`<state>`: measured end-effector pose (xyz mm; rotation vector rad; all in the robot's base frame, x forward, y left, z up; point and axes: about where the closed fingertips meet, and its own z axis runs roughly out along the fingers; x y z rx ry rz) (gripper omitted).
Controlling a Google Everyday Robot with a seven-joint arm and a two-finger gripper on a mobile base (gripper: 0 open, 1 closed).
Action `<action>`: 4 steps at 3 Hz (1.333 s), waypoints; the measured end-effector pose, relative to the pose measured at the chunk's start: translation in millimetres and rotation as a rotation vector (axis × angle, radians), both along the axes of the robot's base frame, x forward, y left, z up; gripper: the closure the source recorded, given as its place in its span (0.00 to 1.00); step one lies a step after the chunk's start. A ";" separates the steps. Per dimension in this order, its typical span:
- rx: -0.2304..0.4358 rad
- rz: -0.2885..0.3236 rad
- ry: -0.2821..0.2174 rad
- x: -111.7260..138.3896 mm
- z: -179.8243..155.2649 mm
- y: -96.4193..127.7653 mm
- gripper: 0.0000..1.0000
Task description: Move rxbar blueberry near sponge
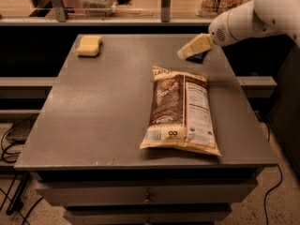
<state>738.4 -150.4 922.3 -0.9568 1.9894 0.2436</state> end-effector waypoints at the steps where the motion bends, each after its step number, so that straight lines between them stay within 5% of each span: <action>1: 0.017 -0.023 0.014 20.8 -19.5 -5.2 0.00; 4: 0.066 -0.018 0.086 65.1 -71.6 -13.5 0.00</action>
Offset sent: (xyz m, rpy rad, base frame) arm 0.0568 -0.0145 -0.0630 0.0619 0.0711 -0.0132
